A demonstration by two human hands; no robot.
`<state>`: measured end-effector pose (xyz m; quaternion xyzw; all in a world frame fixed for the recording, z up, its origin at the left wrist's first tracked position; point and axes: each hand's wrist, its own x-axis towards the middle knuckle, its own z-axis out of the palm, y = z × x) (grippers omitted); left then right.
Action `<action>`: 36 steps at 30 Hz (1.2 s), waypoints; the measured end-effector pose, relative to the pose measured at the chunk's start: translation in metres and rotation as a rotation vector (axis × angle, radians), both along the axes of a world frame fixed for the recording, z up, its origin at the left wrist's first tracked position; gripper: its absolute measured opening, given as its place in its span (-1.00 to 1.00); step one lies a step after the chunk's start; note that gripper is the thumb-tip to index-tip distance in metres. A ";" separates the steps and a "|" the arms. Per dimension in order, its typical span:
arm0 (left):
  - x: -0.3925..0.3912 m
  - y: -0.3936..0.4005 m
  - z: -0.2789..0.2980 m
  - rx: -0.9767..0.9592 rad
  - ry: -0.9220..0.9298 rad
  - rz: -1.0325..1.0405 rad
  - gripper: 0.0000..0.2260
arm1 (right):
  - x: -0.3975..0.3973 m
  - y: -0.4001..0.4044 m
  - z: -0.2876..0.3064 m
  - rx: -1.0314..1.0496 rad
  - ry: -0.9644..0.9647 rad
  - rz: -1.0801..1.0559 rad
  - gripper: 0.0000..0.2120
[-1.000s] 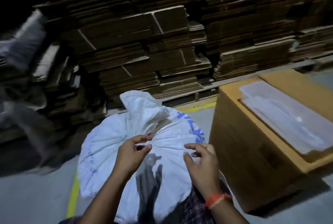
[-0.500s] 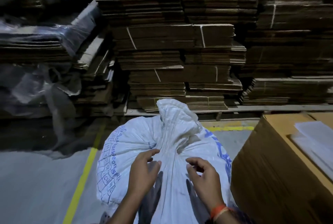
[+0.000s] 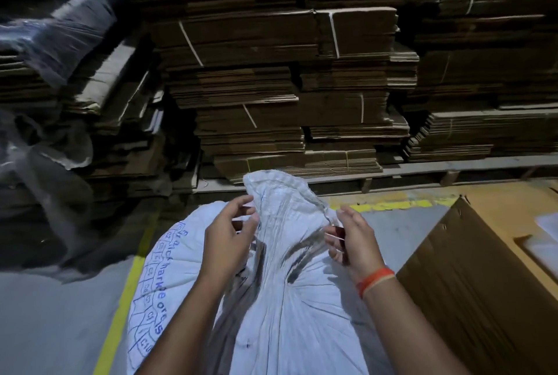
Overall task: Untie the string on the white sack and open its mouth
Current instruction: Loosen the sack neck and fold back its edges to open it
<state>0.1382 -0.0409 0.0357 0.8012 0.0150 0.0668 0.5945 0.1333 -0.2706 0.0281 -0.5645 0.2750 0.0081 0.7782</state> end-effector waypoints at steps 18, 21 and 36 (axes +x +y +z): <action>-0.035 -0.008 0.007 0.044 0.042 0.022 -0.72 | 0.026 -0.018 -0.004 0.028 0.192 0.307 -0.47; -0.043 -0.005 0.014 0.056 0.030 0.057 -0.74 | 0.027 -0.016 -0.006 -0.019 0.182 0.251 -0.44; -0.056 -0.038 0.059 0.189 -0.033 0.117 -0.61 | -0.089 0.033 -0.001 -0.779 -0.293 0.102 -0.83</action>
